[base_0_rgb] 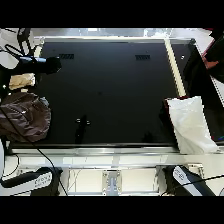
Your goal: Fold the shirts.
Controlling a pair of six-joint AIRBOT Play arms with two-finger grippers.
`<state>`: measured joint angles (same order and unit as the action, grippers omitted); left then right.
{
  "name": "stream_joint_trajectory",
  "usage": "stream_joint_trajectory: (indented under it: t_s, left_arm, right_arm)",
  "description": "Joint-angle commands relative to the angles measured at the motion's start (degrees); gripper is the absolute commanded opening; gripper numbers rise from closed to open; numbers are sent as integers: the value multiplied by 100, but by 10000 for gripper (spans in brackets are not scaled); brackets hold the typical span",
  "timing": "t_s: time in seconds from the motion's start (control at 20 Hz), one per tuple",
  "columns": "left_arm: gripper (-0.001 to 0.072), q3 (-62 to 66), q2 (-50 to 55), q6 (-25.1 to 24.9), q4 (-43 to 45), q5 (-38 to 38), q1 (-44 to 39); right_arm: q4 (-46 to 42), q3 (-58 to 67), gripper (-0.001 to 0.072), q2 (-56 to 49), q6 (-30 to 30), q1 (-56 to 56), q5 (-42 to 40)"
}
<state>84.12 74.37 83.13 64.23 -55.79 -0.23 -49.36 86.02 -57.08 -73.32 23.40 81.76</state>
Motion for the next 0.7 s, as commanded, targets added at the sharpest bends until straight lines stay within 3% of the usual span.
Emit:
stream_joint_trajectory:
  t_s: [0.0, 0.25, 0.65]
  left_arm:
    - [19, -2, -2, -2, -177, 0, -188]
    - [18, -2, -2, -2, -181, -22, -463]
    - [18, -2, -2, -2, -175, -87, -503]
  right_arm:
    - [-356, -168, 263, -431, 396, -1620, -592]
    - [-844, -166, 263, -1285, 378, -2599, -586]
    - [-723, -151, 270, -1397, 380, -2675, -632]
